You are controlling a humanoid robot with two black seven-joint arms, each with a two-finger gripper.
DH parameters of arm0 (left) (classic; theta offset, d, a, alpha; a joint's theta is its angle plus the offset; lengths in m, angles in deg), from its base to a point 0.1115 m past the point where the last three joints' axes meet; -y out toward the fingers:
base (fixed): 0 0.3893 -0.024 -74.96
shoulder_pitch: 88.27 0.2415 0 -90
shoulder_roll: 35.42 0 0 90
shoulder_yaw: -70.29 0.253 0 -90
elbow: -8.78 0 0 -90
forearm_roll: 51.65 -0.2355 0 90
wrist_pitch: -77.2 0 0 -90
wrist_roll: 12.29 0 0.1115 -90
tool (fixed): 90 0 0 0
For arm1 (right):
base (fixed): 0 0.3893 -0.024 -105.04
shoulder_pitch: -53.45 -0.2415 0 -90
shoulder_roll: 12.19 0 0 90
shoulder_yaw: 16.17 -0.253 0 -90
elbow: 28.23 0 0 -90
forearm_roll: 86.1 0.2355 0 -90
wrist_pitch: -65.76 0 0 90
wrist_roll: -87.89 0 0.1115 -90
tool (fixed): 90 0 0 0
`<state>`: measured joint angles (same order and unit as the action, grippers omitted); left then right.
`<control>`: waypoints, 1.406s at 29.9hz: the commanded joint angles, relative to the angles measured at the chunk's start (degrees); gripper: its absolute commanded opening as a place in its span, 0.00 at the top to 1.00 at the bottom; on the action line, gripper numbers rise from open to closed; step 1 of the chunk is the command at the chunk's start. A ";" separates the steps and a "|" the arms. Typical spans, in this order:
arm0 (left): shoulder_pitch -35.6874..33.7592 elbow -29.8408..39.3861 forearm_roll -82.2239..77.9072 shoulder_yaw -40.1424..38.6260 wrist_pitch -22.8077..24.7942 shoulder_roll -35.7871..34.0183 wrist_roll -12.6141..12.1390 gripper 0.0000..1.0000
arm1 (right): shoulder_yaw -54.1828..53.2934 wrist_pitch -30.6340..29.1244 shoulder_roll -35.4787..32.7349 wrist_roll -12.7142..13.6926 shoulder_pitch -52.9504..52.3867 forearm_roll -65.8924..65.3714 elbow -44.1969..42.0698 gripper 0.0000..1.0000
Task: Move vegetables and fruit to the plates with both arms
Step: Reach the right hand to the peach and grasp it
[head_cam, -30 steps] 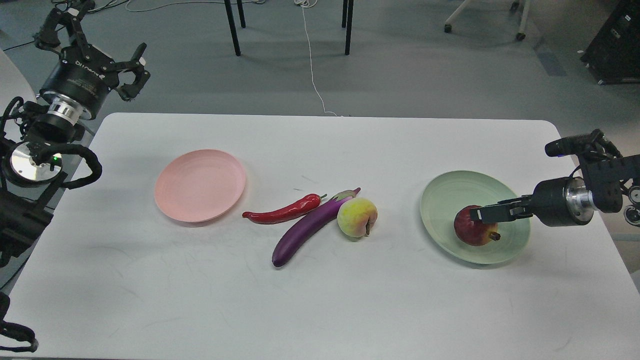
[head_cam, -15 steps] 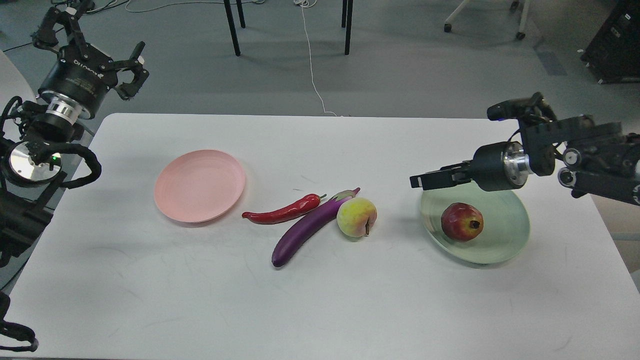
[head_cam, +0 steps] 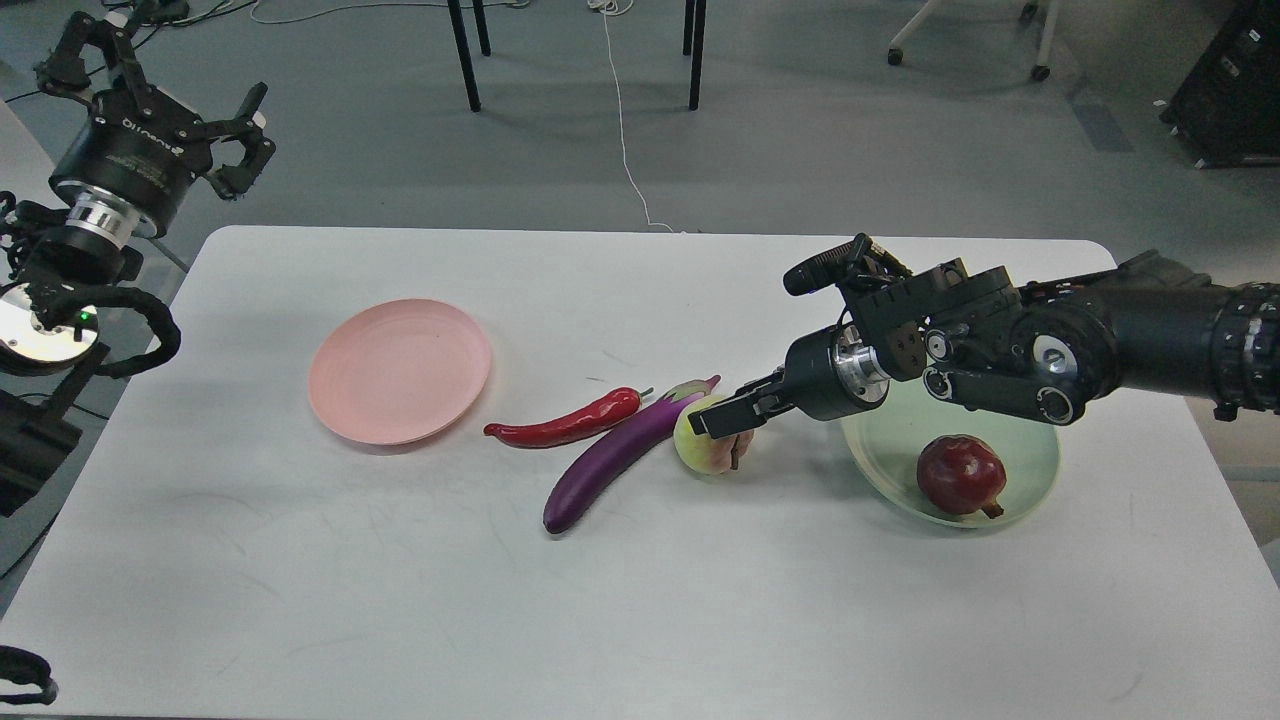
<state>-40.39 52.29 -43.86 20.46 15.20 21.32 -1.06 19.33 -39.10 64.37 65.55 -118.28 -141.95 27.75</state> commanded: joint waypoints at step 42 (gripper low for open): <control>1.51 -0.36 0.39 -0.44 0.00 -2.25 3.01 0.02 | 6.08 -0.26 7.47 -0.25 -2.03 3.81 -3.07 0.46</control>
<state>-38.79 51.93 -43.47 20.11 15.21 18.99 2.04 25.63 -39.41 73.03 65.37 -118.41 -138.37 24.13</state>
